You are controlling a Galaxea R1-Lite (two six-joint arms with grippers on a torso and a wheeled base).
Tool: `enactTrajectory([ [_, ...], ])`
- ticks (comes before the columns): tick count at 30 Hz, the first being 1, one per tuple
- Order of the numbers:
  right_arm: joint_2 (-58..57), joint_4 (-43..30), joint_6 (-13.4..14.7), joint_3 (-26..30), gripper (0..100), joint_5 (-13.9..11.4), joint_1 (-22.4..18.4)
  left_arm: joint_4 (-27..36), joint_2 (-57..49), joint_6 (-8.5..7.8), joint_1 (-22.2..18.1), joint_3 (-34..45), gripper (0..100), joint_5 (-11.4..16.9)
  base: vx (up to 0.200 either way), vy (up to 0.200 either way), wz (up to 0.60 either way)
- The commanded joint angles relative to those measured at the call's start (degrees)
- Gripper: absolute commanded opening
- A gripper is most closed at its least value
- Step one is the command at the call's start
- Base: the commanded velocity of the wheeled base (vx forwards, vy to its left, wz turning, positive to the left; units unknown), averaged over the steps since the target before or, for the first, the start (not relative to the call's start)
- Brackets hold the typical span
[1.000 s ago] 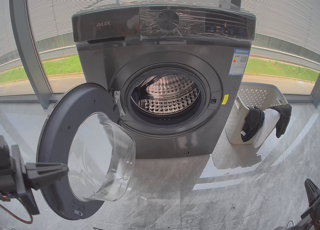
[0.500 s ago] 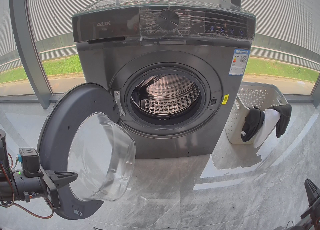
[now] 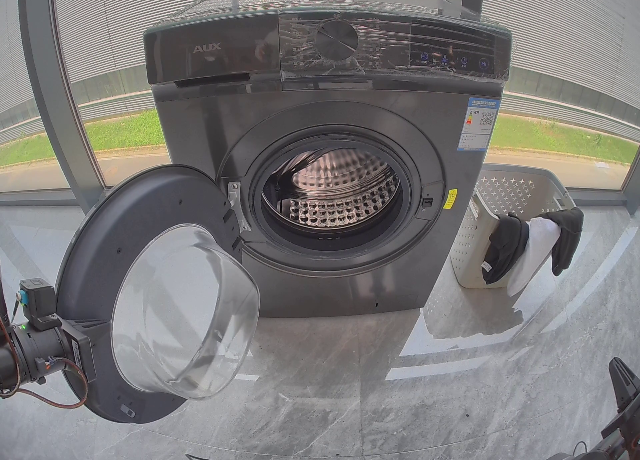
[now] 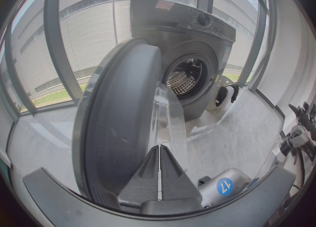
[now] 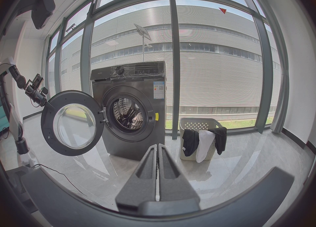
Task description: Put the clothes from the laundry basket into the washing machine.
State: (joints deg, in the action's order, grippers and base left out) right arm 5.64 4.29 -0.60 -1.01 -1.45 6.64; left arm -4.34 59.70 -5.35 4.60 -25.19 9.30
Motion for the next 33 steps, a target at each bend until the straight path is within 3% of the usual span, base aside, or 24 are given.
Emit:
enactTrajectory([
  [1, 0.24, 0.02, -0.11, 1.01, 0, -0.04, 0.04, -1.2, -0.55, -0.45, -6.71, -0.04, 0, -1.48, 0.0, 0.0, 0.0],
  [6, 0.24, 0.02, -0.11, 1.01, 0, -0.04, 0.04, -4.62, -0.37, -1.94, -11.28, 0.58, 0, -1.3, 0.0, 0.0, 0.0],
  [10, 0.24, 0.02, -0.11, 1.01, 0, -0.04, 0.04, -8.23, -3.01, -2.03, -10.66, 2.33, 0, -0.6, 0.0, 0.0, 0.0],
  [20, 0.24, 0.02, -0.11, 1.01, 0, -0.04, 0.04, -9.55, -11.8, -1.77, -9.34, 2.69, 0, 0.72, 0.0, 0.0, 0.0],
  [23, 0.24, 0.02, -0.11, 1.01, 0, -0.04, 0.04, -10.95, -17.6, -1.06, -8.99, 3.04, 0, 0.72, 0.0, 0.0, 0.0],
  [26, 0.24, -0.07, -0.11, 1.01, 0, -0.31, 0.04, -11.3, -25.68, 1.48, -9.08, 5.32, 0, 0.19, 0.0, 0.0, 0.0],
  [27, 0.24, -0.07, -0.11, 1.01, 0, -0.31, 0.04, -11.3, -25.68, 1.48, -9.08, 5.32, 0, 0.19, 0.0, 0.0, 0.0],
  [29, 0.24, 0.02, -0.55, 1.01, 0, -1.1, 0.04, -10.87, -34.56, 3.33, -9.25, 9.19, 0, -0.51, 0.0, 0.0, 0.0],
  [33, 0.24, 0.02, -1.07, 1.01, 0, -1.8, 0.04, -9.63, -46.51, 4.47, -9.17, 16.22, 0, -1.04, 0.0, 0.0, 0.0],
])
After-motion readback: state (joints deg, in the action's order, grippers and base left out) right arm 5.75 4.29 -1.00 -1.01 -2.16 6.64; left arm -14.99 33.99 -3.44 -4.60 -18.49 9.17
